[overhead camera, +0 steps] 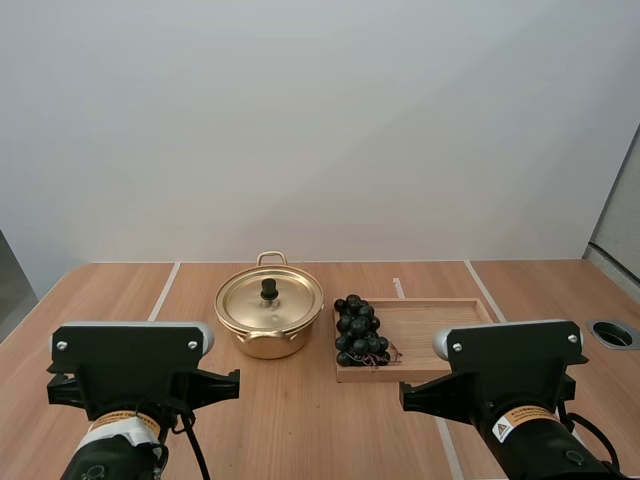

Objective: Open the pot, put the grape inside, and close it

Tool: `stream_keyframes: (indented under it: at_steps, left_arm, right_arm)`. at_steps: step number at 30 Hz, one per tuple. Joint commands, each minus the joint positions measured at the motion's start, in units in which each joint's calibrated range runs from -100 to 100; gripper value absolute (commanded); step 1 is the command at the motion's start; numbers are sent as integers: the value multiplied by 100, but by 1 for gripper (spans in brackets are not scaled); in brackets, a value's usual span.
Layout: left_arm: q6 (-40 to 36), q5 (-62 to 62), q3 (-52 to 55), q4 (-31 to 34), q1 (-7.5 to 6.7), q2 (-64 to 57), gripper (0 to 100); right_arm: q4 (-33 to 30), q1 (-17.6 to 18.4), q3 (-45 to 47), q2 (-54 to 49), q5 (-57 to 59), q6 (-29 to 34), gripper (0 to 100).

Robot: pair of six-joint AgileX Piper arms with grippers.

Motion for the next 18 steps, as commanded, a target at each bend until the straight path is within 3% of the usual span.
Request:
stream_keyframes:
  at_steps: [1,11,18]
  left_arm:
    - [-2,-126,0,-82,-4,-34,0]
    - [-2,-211,0,-82,-4,-34,0]
    - [-2,-1479,0,-82,-4,-34,0]
  right_arm:
    - [-78,-20,0,-35,1,11,0]
    - [-78,-20,0,-35,1,11,0]
    - [-48,-20,0,-35,-239,11,0]
